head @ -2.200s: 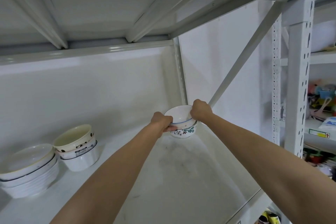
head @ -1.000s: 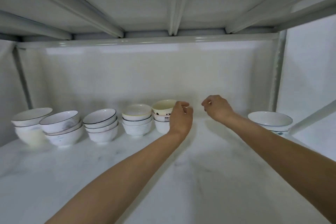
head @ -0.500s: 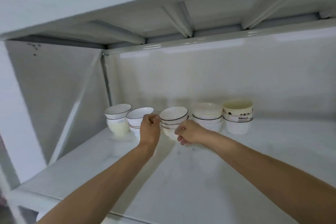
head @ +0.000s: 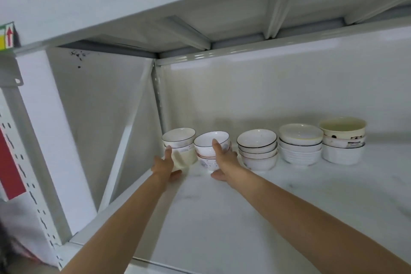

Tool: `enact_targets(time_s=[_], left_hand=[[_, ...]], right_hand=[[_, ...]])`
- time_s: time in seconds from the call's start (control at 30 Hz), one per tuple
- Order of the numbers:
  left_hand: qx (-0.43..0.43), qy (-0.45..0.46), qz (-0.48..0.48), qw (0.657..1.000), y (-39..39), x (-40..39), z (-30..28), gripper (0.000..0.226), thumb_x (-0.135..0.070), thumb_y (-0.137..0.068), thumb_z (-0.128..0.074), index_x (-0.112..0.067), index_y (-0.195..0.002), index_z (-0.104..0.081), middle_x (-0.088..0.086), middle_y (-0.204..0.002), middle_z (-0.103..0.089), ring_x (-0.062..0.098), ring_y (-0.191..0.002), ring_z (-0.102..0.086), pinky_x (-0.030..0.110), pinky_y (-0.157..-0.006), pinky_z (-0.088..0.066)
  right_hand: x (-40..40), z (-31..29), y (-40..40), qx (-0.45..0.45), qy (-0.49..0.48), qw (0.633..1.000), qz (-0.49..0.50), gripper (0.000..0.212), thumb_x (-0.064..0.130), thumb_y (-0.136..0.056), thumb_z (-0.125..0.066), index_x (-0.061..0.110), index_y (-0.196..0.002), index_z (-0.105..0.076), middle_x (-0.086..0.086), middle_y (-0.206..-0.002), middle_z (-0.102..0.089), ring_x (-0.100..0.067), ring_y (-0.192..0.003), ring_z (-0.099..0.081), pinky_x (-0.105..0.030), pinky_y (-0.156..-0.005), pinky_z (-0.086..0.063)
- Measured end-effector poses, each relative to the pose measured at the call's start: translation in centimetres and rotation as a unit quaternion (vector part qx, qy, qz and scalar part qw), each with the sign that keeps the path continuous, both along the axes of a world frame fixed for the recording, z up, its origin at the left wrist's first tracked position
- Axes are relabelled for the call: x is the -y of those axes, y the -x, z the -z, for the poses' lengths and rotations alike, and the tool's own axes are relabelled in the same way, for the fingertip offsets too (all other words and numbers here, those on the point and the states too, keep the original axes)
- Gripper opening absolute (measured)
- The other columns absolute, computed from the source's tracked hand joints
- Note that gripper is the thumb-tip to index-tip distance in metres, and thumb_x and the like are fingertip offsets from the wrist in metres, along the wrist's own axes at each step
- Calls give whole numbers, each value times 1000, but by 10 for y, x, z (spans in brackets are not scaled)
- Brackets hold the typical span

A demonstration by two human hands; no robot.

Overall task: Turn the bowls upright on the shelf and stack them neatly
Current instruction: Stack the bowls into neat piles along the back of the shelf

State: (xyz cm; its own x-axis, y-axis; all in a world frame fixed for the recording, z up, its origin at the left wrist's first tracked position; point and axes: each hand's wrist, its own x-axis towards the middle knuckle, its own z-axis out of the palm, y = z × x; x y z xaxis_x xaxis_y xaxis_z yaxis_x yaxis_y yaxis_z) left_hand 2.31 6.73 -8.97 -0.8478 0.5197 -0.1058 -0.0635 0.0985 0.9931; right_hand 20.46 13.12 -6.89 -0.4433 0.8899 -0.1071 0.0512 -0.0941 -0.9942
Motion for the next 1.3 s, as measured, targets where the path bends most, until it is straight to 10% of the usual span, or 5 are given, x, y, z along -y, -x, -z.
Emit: enact_targets(time_s=[0.3,0.53,0.77,0.9,1.3], left_hand=[[132,-42,157,978,14,-10,-21,76,-74,-80,-46,-36,-144,-33,10,-147,-37,39,-84,-72,38,-64,-62],[162,-4,206,965,29,-21,-21,95,-84,-68,-46,-15,-134,-40,17,-122,-57,37,-91,-71,39,-77,-60],[175,-27,210,962,33,-28,-18,85,-78,-74,-49,-22,-137,-37,17,-126,-50,41,-98,-66,43,-77,-59],[197,-42,205,958,37,-33,-14,76,-73,-76,-54,-15,-123,-39,20,-119,-51,40,-88,-64,46,-90,-54],[189,-58,193,961,37,-18,-7,84,-72,-71,-62,-16,-130,-42,17,-139,-46,41,-83,-71,43,-66,-60]], right_hand=[[-3,7,28,-85,117,987,69,97,84,-65,-54,26,-138,-28,-5,-135,-44,-40,-85,-69,-30,-47,-56],[-9,14,41,-202,163,962,87,106,87,-45,-57,30,-132,-33,2,-132,-45,-36,-107,-64,-45,-63,-59],[-17,22,46,-253,185,940,135,46,49,-95,-45,23,-132,-40,-1,-130,-42,-34,-112,-52,-49,-73,-56],[-16,23,51,-256,179,938,152,44,45,-97,-43,23,-135,-41,-2,-136,-43,-36,-115,-52,-46,-63,-55],[-14,31,50,-230,135,941,209,45,46,-98,-36,24,-137,-39,-4,-137,-45,-33,-118,-53,-36,-53,-55]])
